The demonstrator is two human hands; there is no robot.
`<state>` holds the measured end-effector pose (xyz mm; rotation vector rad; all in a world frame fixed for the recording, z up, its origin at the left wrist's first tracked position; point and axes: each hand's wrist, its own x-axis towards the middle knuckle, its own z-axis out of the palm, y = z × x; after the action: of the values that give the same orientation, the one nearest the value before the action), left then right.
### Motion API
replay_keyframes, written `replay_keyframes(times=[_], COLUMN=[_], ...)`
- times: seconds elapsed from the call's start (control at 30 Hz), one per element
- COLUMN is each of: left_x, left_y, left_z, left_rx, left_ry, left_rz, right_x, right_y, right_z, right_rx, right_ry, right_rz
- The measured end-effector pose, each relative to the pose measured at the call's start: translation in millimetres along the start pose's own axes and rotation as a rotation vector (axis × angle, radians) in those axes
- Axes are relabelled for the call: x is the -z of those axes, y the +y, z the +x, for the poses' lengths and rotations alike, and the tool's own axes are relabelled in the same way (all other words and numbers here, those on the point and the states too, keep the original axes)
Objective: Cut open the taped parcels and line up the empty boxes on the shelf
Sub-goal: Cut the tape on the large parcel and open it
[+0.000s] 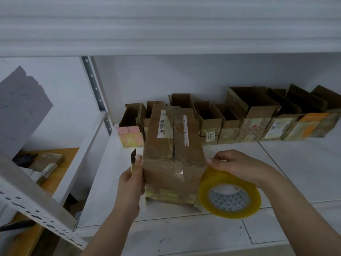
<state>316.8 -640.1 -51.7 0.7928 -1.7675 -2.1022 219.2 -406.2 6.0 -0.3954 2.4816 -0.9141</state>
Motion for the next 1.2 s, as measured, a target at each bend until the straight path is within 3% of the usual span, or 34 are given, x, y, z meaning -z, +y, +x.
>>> replay_keyframes(times=[0.13, 0.23, 0.3, 0.43, 0.53, 0.8, 1.2], left_x=[9, 18, 7, -48, -80, -78, -70], left_y=[7, 41, 75, 114, 99, 68, 55], left_z=[5, 7, -1, -2, 17, 46, 40], left_rx=[-0.026, -0.342, -0.55, -0.776, -0.926, -1.024, -0.96], left_ry=[0.014, 0.088, -0.027, -0.444, -0.522, -0.547, -0.591], left_rz=[0.104, 0.358, 0.573, 0.976, 1.155, 1.279, 1.318], right_x=[2, 5, 8, 15, 18, 6, -13], right_y=[0, 1, 2, 8, 16, 34, 42], right_z=[0, -5, -8, -8, -8, -11, -5], right_rx=[-0.011, -0.015, 0.002, 0.03, 0.052, 0.052, -0.02], right_ry=[-0.005, -0.037, -0.058, -0.126, -0.157, -0.2, -0.179], right_rz=[0.026, 0.126, 0.211, 0.368, 0.425, 0.451, 0.373])
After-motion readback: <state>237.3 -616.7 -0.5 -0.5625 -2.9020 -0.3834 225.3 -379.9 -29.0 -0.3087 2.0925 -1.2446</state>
